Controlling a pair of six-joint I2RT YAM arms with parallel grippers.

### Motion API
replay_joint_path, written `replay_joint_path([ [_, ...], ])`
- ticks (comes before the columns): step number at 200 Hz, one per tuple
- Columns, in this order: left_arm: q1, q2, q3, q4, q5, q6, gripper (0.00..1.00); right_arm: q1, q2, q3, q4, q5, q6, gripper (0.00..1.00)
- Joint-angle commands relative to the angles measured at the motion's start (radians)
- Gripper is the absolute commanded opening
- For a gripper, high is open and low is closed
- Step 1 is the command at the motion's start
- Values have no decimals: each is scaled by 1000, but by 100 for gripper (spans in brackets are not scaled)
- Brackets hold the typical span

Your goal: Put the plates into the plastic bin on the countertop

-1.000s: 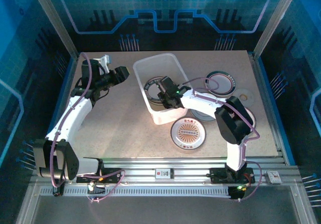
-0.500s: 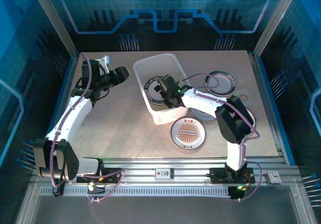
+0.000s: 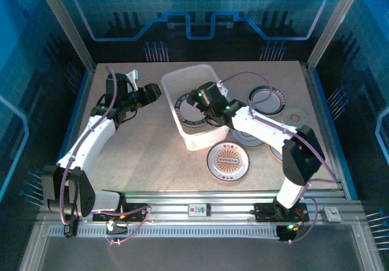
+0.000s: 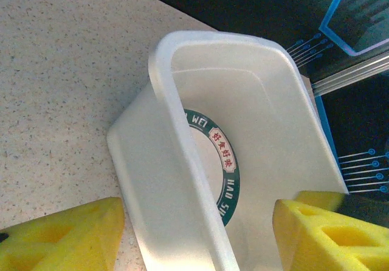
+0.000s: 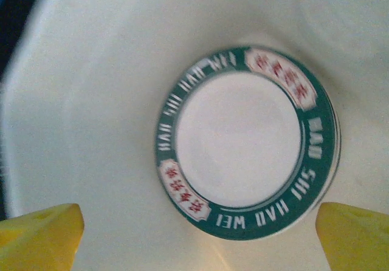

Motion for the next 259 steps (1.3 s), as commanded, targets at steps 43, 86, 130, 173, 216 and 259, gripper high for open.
replay_joint_path([
  [43, -62, 37, 37, -107, -45, -34, 67, -63, -233, -68, -44, -87, -335, 89],
  [86, -131, 63, 51, -154, -74, -34, 67, -126, -408, -150, -239, -64, -414, 80],
  [130, -218, 107, 76, -199, -135, -30, 66, -252, -603, -317, -374, -100, -407, 78],
  [173, -254, 170, 118, -243, -190, -41, 63, -340, -703, -472, -470, -149, -361, 75],
  [216, -254, 207, 145, -256, -189, -40, 52, -345, -701, -603, -428, -199, -336, 75],
  [259, -254, 236, 162, -266, -193, -27, 36, -348, -648, -703, -364, -251, -294, 75],
])
